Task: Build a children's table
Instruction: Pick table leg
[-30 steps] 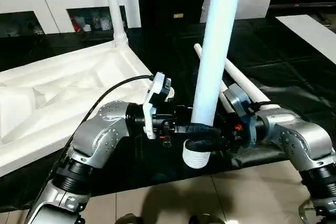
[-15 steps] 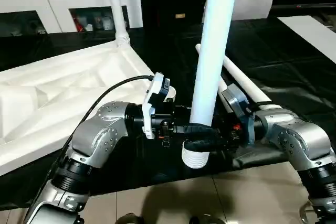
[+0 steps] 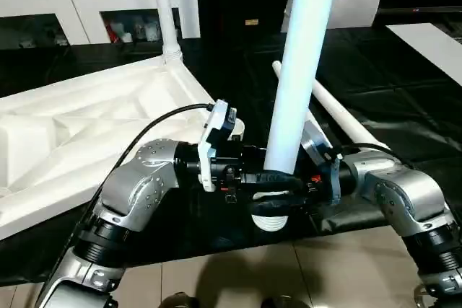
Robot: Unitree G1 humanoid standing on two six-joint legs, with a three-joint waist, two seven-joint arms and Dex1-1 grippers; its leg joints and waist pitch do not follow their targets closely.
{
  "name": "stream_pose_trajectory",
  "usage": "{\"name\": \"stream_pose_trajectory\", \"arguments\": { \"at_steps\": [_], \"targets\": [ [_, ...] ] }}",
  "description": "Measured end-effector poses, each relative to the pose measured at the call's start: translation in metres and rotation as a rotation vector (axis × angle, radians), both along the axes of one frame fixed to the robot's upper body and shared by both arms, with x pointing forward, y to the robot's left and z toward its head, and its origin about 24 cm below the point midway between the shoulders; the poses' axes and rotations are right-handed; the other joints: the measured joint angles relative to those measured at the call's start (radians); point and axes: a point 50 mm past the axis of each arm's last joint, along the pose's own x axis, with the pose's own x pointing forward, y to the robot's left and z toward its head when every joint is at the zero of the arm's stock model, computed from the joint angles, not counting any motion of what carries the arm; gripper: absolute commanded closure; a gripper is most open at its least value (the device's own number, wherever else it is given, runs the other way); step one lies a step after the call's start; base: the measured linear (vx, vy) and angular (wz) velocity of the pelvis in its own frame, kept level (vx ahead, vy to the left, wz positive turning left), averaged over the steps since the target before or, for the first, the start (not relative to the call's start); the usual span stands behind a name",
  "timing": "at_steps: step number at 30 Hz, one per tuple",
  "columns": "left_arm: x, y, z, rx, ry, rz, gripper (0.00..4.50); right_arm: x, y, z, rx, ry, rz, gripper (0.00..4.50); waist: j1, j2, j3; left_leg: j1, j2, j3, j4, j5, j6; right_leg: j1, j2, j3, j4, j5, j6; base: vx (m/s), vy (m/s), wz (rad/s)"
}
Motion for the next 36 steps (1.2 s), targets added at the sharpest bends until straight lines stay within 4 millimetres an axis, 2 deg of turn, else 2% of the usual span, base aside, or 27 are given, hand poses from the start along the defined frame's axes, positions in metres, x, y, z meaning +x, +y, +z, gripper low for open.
{"name": "stream_pose_trajectory", "arguments": {
  "at_steps": [13, 14, 16, 19, 22, 28, 29, 34, 36],
  "targets": [
    [0.0004, 0.0008, -0.0006, 0.015, -0.021, 0.005, 2.52, 0.0015, -0.0035, 0.0032, 0.016, -0.006, -0.017, 1.34, 0.0, 0.0, 0.0, 0.0, 0.0, 0.0, 0.0, 0.0, 0.0, 0.0, 0.0, 0.0, 0.0, 0.0, 0.0, 0.0, 0.0, 0.0],
    [0.0006, 0.0015, -0.0007, 0.019, -0.024, 0.007, 2.52, 0.0019, -0.0046, 0.0043, 0.028, 0.007, -0.027, 1.06, 0.0, 0.0, 0.0, 0.0, 0.0, 0.0, 0.0, 0.0, 0.0, 0.0, 0.0, 0.0, 0.0, 0.0, 0.0, 0.0, 0.0, 0.0],
    [0.0008, 0.0017, -0.0005, 0.021, -0.029, 0.008, 2.52, 0.0021, -0.006, 0.0045, 0.031, 0.031, -0.038, 1.06, 0.0, 0.001, 0.0, 0.001, 0.0, 0.0, 0.0, 0.0, 0.0, 0.001, 0.0, 0.0, 0.0, 0.0, 0.0, 0.0, 0.0, 0.0],
    [0.0004, 0.0014, -0.0002, 0.018, -0.034, 0.001, 2.52, 0.0023, -0.0062, 0.0045, 0.029, 0.03, -0.041, 0.65, 0.0, 0.001, 0.0, 0.001, 0.0, 0.0, 0.0, 0.0, 0.0, 0.001, 0.0, 0.0, 0.0, 0.0, 0.0, 0.0, 0.0, 0.0],
    [0.0003, 0.0012, -0.0003, 0.019, -0.034, 0.0, 2.52, 0.0028, -0.0074, 0.0049, 0.02, 0.015, -0.047, 0.6, -0.001, 0.001, -0.001, 0.001, 0.0, 0.0, 0.0, 0.0, 0.0, 0.001, 0.0, 0.0, 0.0, 0.0, 0.0, 0.0, 0.0, 0.0],
    [0.0002, 0.0013, -0.0004, 0.019, -0.034, -0.002, 2.52, 0.0028, -0.008, 0.0053, 0.02, 0.012, -0.047, 0.6, -0.001, 0.001, -0.001, 0.001, 0.0, 0.0, 0.0, 0.0, 0.0, 0.001, 0.0, 0.0, 0.0, 0.0, 0.0, 0.0, 0.0, 0.0],
    [0.0001, 0.0013, -0.0004, 0.019, -0.034, -0.002, 2.52, 0.0028, -0.0079, 0.0053, 0.021, 0.012, -0.047, 0.77, -0.001, 0.001, 0.0, 0.001, 0.0, 0.0, 0.0, 0.0, 0.0, 0.001, 0.0, 0.0, 0.0, 0.0, 0.0, 0.0, 0.0, 0.0],
    [0.0005, 0.0013, 0.0002, 0.016, -0.039, 0.002, 2.52, 0.0024, -0.0068, 0.0055, 0.031, 0.02, -0.042, 1.05, -0.001, 0.001, -0.001, 0.001, 0.0, 0.0, 0.0, 0.0, 0.0, 0.001, 0.0, 0.0, 0.0, 0.0, 0.0, 0.0, 0.0, 0.0],
    [0.0011, 0.0004, 0.0004, 0.016, -0.045, 0.007, 2.52, 0.0023, -0.0066, 0.0055, 0.032, 0.021, -0.041, 1.32, 0.0, 0.001, 0.0, 0.001, 0.0, 0.0, 0.0, 0.0, 0.0, 0.001, 0.0, 0.0, 0.0, 0.0, 0.0, 0.0, 0.0, 0.0]
  ]
}}
